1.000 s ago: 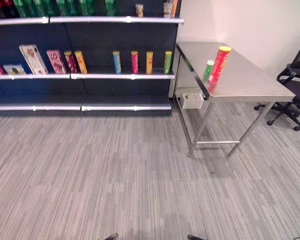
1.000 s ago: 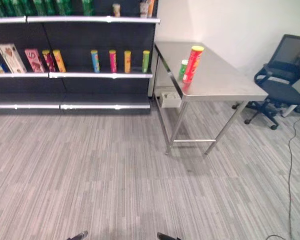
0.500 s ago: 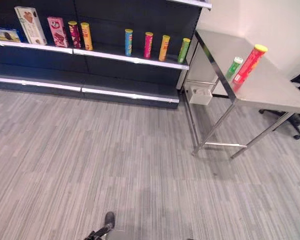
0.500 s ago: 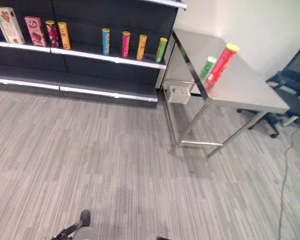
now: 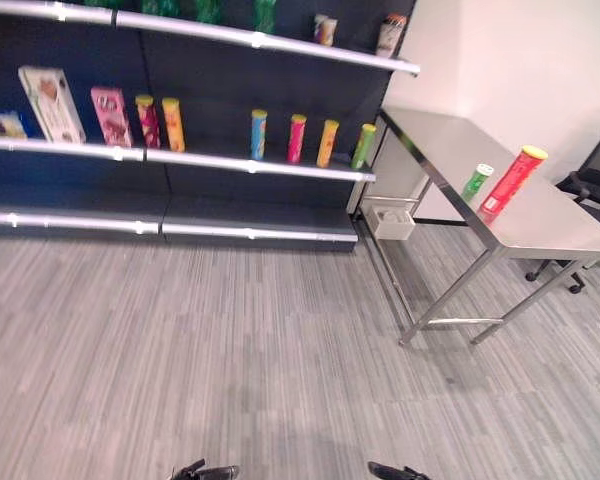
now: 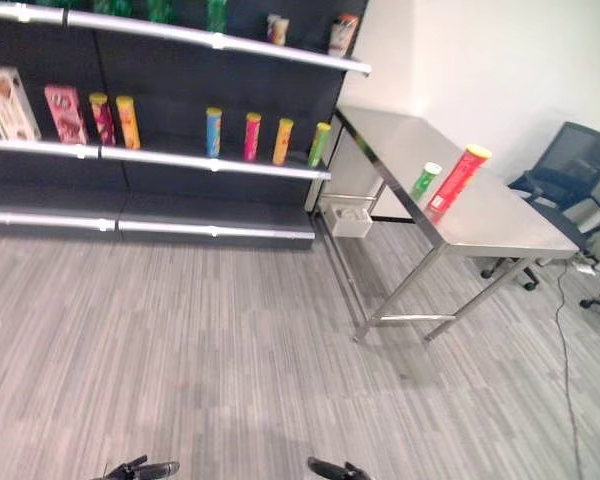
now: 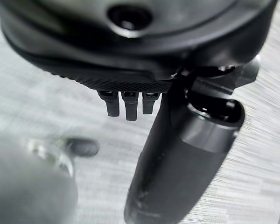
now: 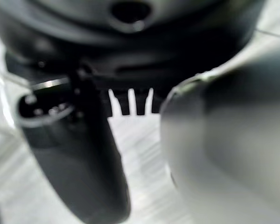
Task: Put the goods on the table back onto the shelves and tidy them up.
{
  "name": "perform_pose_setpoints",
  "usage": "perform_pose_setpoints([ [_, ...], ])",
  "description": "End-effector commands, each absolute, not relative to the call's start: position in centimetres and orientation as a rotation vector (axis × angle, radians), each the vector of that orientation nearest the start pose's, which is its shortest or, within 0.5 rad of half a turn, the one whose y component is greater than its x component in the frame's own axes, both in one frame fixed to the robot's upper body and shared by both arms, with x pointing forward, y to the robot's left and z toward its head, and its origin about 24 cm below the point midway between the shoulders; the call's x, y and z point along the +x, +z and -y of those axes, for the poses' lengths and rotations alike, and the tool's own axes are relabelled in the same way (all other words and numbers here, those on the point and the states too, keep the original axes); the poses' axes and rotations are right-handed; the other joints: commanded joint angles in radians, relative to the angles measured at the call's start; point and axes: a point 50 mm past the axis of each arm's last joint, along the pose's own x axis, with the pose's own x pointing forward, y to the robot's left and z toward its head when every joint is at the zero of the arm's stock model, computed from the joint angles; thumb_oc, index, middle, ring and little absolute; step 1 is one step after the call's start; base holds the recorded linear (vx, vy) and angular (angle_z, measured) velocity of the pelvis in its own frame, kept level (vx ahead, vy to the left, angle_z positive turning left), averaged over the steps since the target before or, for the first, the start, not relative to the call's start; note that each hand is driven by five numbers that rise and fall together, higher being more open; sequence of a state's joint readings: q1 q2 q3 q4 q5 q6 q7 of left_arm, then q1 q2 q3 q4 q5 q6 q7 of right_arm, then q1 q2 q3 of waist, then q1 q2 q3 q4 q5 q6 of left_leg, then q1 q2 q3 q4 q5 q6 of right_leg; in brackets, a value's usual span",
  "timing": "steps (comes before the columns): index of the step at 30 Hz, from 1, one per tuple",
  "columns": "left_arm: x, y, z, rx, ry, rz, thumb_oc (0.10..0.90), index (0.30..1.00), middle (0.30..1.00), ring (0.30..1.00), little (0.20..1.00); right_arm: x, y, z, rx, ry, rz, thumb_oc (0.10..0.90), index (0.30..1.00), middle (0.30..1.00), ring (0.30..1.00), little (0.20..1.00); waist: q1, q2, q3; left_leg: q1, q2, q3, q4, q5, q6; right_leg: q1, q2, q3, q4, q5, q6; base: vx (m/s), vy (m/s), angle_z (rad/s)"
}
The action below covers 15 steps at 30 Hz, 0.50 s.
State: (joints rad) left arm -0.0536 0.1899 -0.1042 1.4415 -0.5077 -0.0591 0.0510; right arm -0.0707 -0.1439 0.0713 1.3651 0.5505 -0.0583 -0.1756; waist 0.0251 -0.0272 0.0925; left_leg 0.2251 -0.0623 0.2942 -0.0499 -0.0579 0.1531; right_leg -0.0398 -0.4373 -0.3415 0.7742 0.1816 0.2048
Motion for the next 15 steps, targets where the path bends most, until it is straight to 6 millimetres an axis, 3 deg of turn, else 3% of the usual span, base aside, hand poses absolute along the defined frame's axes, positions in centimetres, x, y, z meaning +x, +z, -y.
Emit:
perform_pose_setpoints([
  [1,6.67,-17.14,-21.84,-0.169,0.406,-1.304,0.800,0.900,0.900,0.900,0.900,7.67,-17.52,18.03,0.227,-0.461,-1.311,0.800,0.900,0.900,0.900,0.900,-0.011,-0.007,0.053,-0.035,0.096,-0.034,-0.027,-0.003,-0.096,-0.023,0.115,-0.017,-0.167,-0.058,-0.046,0.18,0.088,-0.22],
  [4,6.82,-17.14,-21.73,-0.152,0.386,-1.303,0.800,0.900,0.900,0.900,0.900,8.18,-17.44,17.90,0.214,-0.441,-1.300,0.800,0.900,0.900,0.900,0.900,-0.015,-0.015,0.070,0.007,0.082,-0.039,-0.035,-0.018,-0.114,-0.057,0.162,-0.072,-0.379,-0.062,-0.049,0.17,0.038,-0.06],
  [5,6.88,-17.14,-21.66,-0.147,0.381,-1.304,0.800,0.900,0.900,0.900,0.900,8.25,-17.43,17.79,0.218,-0.436,-1.296,0.800,0.900,0.900,0.900,0.900,-0.019,-0.018,0.073,0.031,0.079,-0.061,-0.037,-0.043,-0.124,-0.076,0.186,-0.060,-0.444,-0.075,-0.029,0.11,0.009,0.13],
  [6,6.93,-17.14,-21.65,-0.147,0.380,-1.302,0.800,0.900,0.900,0.900,0.900,8.29,-17.43,17.80,0.218,-0.436,-1.295,0.800,0.900,0.900,0.900,0.900,-0.020,-0.021,0.075,0.022,0.078,-0.050,-0.037,-0.025,-0.123,-0.074,0.185,-0.078,-0.462,-0.056,-0.048,0.24,0.003,0.27],
  [7,7.19,-17.12,-21.53,-0.134,0.365,-1.295,0.800,0.900,0.900,0.900,0.900,8.38,-17.41,17.74,0.223,-0.438,-1.290,0.800,0.900,0.900,0.900,0.900,-0.026,-0.031,0.077,0.050,0.073,-0.068,-0.037,-0.055,-0.139,-0.089,0.207,-0.074,-0.579,-0.046,-0.016,0.13,-0.015,0.39],
  [9,7.50,-17.10,-21.34,-0.116,0.337,-1.291,0.800,0.900,0.900,0.900,0.900,8.49,-17.39,17.66,0.227,-0.438,-1.286,0.800,0.900,0.900,0.900,0.900,-0.032,-0.034,0.077,0.066,0.075,-0.070,-0.037,-0.070,-0.152,-0.085,0.216,-0.102,-0.677,-0.014,-0.003,0.27,0.002,0.34],
  [14,7.39,-17.14,-21.20,-0.079,0.296,-1.301,0.800,0.900,0.900,0.900,0.900,8.54,-17.38,17.64,0.218,-0.433,-1.287,0.800,0.900,0.900,0.900,0.900,-0.035,-0.029,0.065,0.100,0.076,-0.062,-0.037,-0.107,-0.162,-0.057,0.217,-0.182,-0.737,0.016,0.004,0.23,0.030,0.54],
  [15,7.16,-17.18,-21.19,-0.087,0.300,-1.309,0.800,0.900,0.900,0.900,0.900,8.40,-17.42,17.62,0.220,-0.431,-1.292,0.800,0.900,0.900,0.900,0.900,-0.033,-0.030,0.045,0.117,0.066,-0.067,-0.037,-0.134,-0.161,-0.029,0.231,-0.193,-0.746,-0.018,-0.016,0.42,0.105,0.19],
])
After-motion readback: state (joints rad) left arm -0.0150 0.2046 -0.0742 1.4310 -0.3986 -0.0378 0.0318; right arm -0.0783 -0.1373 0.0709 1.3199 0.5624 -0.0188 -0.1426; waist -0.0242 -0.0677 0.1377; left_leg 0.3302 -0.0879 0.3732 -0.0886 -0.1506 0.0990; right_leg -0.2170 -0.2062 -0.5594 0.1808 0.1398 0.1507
